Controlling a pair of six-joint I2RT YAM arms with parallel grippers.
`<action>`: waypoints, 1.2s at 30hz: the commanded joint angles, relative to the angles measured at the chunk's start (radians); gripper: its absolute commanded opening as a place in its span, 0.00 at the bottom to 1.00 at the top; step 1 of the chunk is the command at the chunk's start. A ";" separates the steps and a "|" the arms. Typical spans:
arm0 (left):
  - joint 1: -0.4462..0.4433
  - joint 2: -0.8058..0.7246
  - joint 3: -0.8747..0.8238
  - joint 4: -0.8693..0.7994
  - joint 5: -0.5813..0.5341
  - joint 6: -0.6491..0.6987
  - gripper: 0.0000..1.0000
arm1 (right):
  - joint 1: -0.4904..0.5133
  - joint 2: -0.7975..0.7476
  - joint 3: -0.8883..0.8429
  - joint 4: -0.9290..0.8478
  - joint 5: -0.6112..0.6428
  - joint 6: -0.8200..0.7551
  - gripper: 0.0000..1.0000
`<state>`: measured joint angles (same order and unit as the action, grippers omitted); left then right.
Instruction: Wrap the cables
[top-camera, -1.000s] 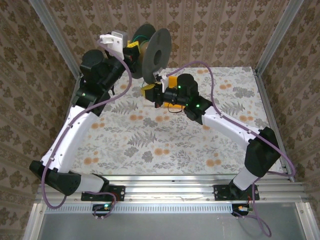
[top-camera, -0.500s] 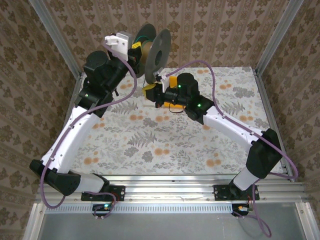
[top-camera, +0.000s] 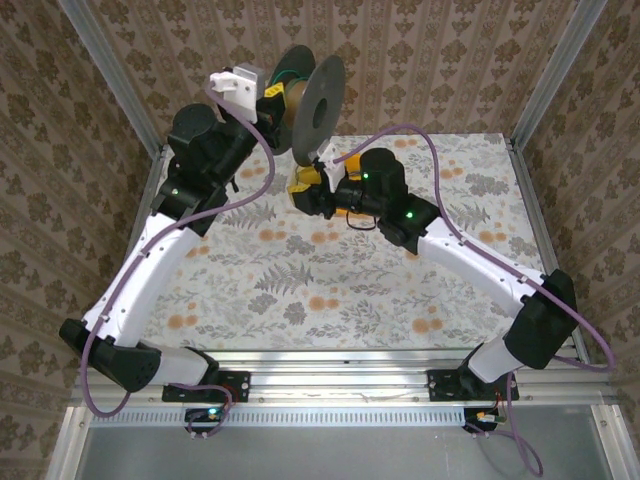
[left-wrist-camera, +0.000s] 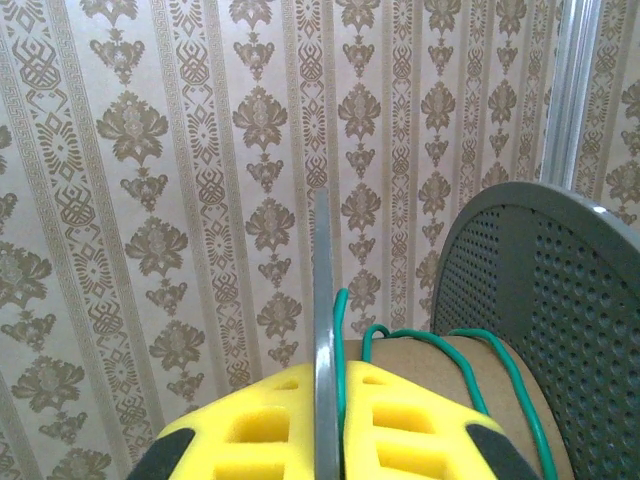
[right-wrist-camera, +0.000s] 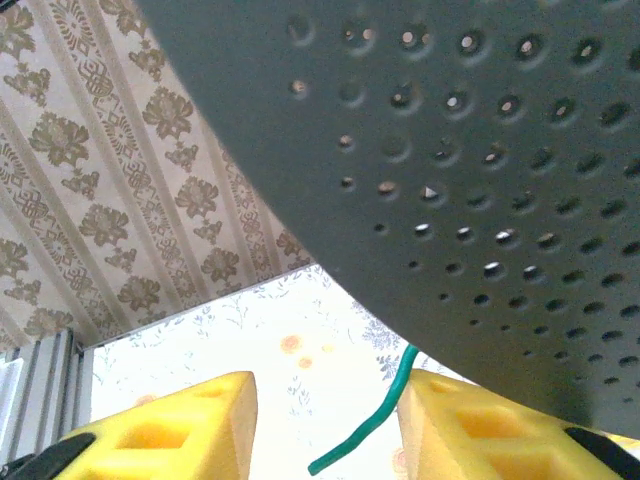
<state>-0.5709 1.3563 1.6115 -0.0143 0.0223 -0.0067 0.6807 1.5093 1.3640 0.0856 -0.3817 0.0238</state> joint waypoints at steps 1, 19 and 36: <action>-0.009 -0.037 -0.031 0.024 0.029 0.005 0.00 | -0.028 -0.071 0.013 0.072 -0.011 -0.029 0.46; 0.033 -0.085 -0.158 0.120 0.086 -0.092 0.00 | -0.046 -0.183 -0.086 0.003 0.133 -0.036 0.60; 0.199 -0.040 -0.179 0.180 0.662 -0.396 0.00 | -0.473 -0.283 -0.090 -0.089 -0.354 0.106 0.94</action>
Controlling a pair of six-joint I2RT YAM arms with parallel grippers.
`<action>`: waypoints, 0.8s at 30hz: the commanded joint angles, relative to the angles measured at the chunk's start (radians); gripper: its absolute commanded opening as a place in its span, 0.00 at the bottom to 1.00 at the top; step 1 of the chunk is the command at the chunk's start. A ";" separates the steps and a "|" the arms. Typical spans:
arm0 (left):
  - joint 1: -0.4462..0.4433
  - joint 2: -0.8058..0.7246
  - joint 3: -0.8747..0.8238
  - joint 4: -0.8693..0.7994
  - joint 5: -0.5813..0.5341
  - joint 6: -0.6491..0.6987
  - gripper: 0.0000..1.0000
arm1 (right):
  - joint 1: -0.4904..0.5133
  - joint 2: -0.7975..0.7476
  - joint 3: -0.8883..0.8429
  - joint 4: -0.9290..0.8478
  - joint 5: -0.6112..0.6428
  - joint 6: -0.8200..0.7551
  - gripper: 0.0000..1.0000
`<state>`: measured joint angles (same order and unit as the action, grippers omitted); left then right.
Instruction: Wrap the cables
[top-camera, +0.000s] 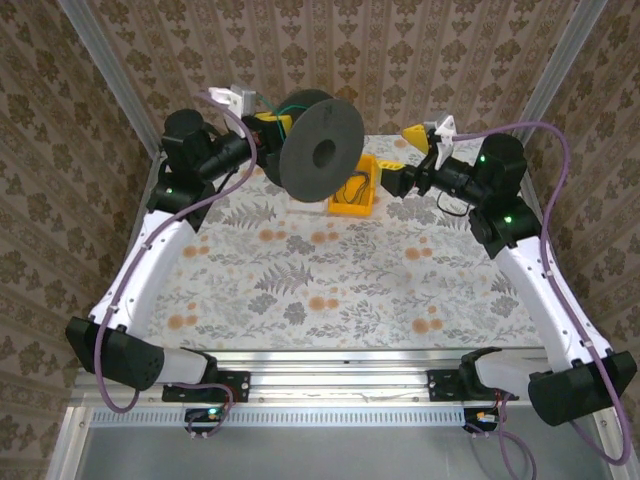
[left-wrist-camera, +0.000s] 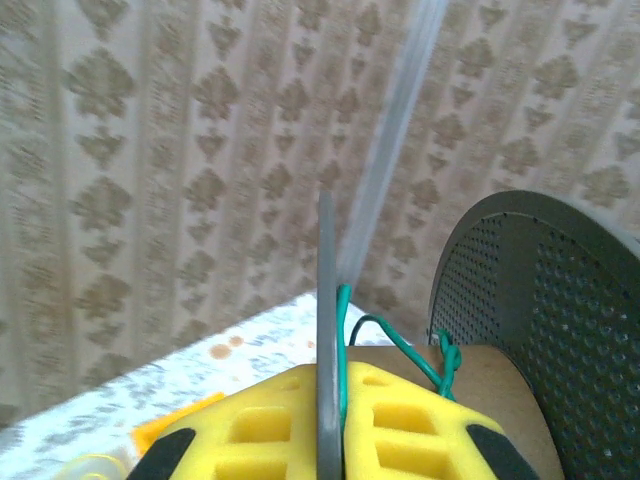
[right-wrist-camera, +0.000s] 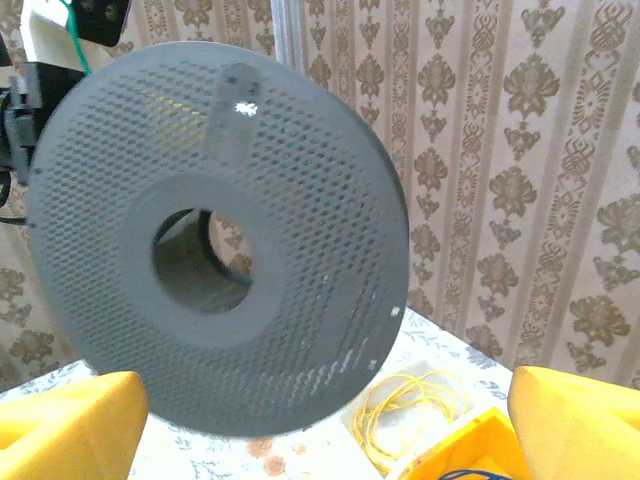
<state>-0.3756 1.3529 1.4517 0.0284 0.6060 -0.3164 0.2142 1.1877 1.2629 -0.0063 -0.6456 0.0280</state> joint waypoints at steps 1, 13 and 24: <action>0.007 -0.043 -0.038 0.176 0.066 -0.104 0.00 | -0.007 0.050 -0.009 0.053 -0.091 0.166 0.95; 0.027 -0.010 -0.177 0.571 -0.013 -0.302 0.00 | 0.024 0.113 -0.532 1.033 -0.052 0.929 1.00; 0.023 0.026 -0.236 0.725 -0.040 -0.394 0.00 | 0.173 0.284 -0.529 1.322 0.064 1.054 0.96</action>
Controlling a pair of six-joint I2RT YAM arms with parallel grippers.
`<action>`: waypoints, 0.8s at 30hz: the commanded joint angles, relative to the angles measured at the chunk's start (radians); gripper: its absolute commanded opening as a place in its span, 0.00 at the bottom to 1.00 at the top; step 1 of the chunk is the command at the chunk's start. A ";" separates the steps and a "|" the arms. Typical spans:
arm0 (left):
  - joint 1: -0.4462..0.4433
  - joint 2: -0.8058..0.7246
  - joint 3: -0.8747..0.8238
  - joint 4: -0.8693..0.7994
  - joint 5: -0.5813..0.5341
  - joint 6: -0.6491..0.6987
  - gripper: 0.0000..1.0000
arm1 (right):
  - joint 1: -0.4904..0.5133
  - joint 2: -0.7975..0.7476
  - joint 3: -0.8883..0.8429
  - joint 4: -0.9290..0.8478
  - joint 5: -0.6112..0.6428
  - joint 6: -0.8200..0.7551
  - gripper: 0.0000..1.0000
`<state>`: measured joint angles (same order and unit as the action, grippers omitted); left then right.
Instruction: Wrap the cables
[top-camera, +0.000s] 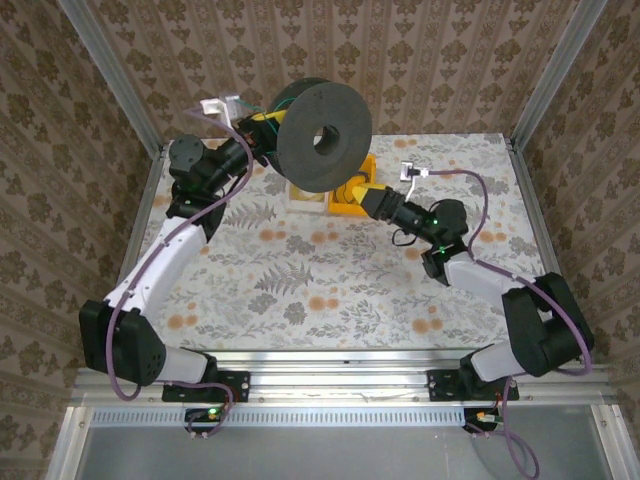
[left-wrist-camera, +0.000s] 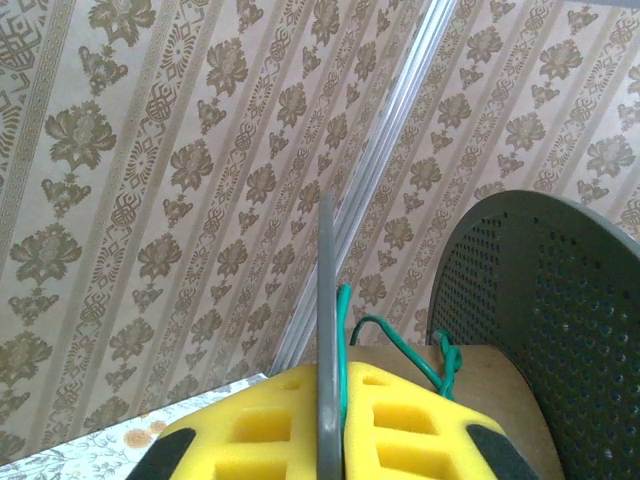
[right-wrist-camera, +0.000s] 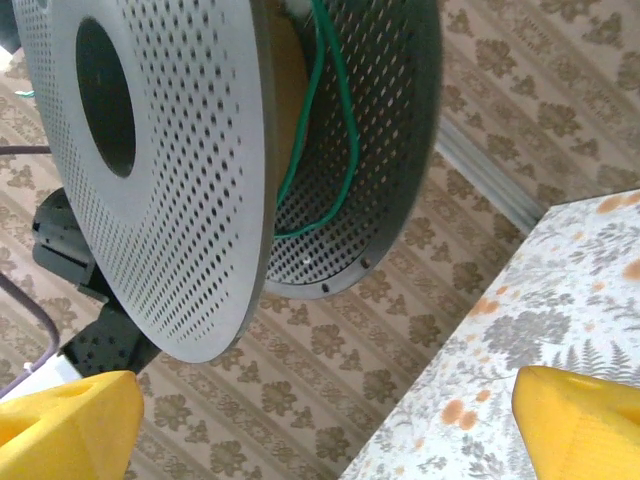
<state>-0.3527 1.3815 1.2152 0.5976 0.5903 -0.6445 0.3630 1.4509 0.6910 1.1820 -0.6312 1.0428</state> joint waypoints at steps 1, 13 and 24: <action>0.000 -0.001 -0.003 0.162 -0.027 -0.069 0.00 | 0.036 0.030 0.057 0.135 0.053 0.033 0.95; -0.031 0.011 -0.065 0.245 -0.052 -0.107 0.00 | 0.073 0.083 0.168 0.140 0.085 0.011 0.79; -0.038 -0.004 -0.106 0.195 -0.052 -0.105 0.04 | 0.077 0.096 0.206 0.138 0.078 0.031 0.00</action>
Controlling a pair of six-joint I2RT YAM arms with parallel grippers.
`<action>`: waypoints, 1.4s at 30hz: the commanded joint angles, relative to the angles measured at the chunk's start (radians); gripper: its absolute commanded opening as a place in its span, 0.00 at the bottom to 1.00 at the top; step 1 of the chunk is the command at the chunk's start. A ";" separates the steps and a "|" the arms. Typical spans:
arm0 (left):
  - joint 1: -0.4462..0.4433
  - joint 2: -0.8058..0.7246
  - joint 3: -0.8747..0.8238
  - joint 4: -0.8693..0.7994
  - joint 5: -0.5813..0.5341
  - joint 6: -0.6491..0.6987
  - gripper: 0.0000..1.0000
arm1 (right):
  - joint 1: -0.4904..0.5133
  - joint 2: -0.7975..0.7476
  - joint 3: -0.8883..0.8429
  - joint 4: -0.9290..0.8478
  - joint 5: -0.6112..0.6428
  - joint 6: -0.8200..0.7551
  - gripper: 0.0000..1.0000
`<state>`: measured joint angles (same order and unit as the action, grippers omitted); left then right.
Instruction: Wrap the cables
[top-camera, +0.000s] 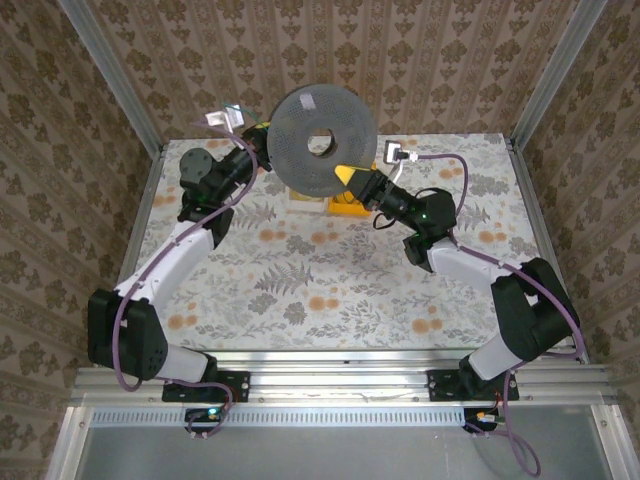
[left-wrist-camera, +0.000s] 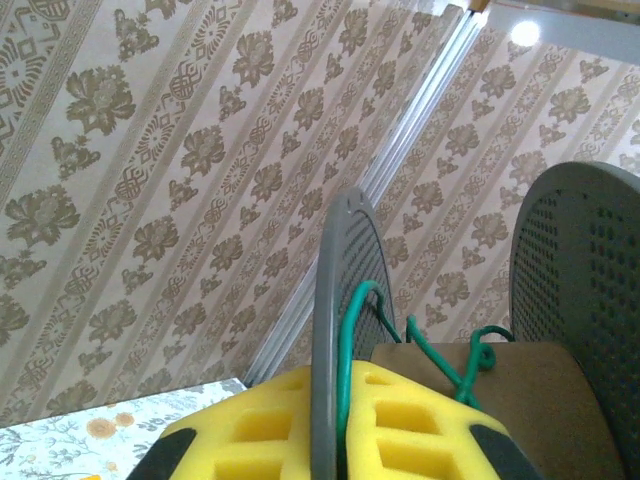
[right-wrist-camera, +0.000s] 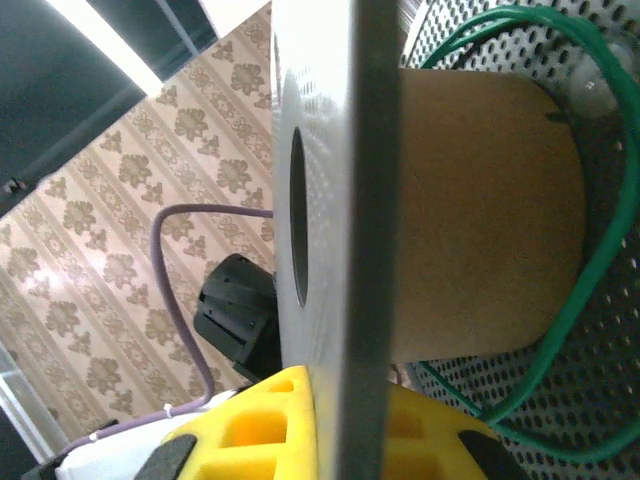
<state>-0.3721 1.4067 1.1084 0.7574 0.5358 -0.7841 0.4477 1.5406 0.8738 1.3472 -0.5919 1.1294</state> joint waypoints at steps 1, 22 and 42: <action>-0.017 -0.040 0.001 -0.001 0.003 0.050 0.10 | -0.014 0.001 0.025 -0.028 0.034 -0.051 0.00; 0.168 -0.407 0.031 -0.994 -0.413 0.581 1.00 | -0.234 0.017 -0.038 -0.565 -0.544 0.093 0.00; 0.199 -0.405 -0.059 -0.975 -0.383 0.612 1.00 | -0.192 0.390 -0.092 -0.761 -0.607 -0.258 0.08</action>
<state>-0.1814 1.0050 1.0622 -0.2253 0.1524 -0.1932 0.2527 1.9495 0.7620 0.7650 -1.1946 1.0546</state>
